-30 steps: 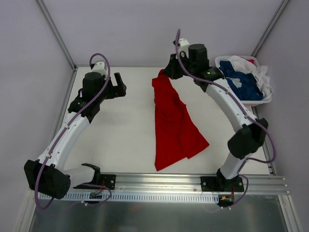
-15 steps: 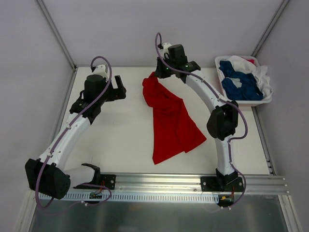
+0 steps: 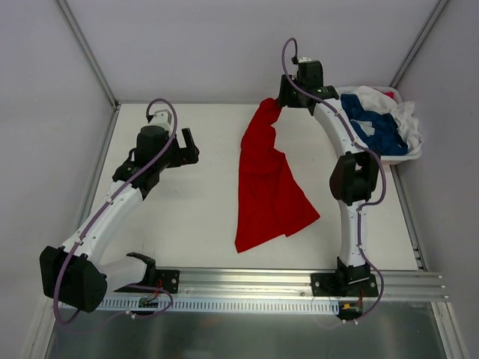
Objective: Fold and stack the t-shirts
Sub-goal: Move the tshirt to the center of the board, then flatten out the tshirt
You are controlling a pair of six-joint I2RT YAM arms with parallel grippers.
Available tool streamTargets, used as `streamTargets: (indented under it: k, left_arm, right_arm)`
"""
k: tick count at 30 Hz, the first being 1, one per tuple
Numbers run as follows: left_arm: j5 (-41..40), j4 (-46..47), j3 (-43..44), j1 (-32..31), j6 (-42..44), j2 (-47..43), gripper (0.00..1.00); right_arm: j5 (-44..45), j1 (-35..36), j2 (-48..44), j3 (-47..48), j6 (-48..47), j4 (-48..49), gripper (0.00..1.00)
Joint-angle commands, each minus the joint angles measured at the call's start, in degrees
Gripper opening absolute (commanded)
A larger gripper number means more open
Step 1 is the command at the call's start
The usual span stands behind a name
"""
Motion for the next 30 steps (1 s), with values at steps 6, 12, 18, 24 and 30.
streamTargets:
  k: [6, 12, 18, 24, 30]
  left_arm:
    - [0.21, 2.80, -4.54, -6.02, -4.75, -3.07, 0.99]
    - [-7.51, 3.33, -8.58, -21.22, -9.14, -2.37, 0.99]
    - [-12.00, 5.08, -11.40, -29.75, -14.67, 5.09, 0.99]
    - [-14.38, 5.70, -13.86, -34.86, -19.68, 9.32, 0.99]
    - [-15.08, 6.14, -15.80, -40.31, -24.43, 12.57, 0.95]
  right_arm:
    - [1.82, -0.21, -0.45, -2.75, 0.04, -1.68, 0.74]
    - [-0.02, -1.26, -1.77, -3.20, 0.39, -1.77, 0.75]
    - [-1.43, -2.32, -4.40, -3.46, 1.71, -1.59, 0.75]
    - [-3.01, -3.63, -6.78, -3.46, 2.14, -1.59, 0.75]
    - [-3.89, -4.08, -7.66, -2.58, 2.94, -1.50, 0.75]
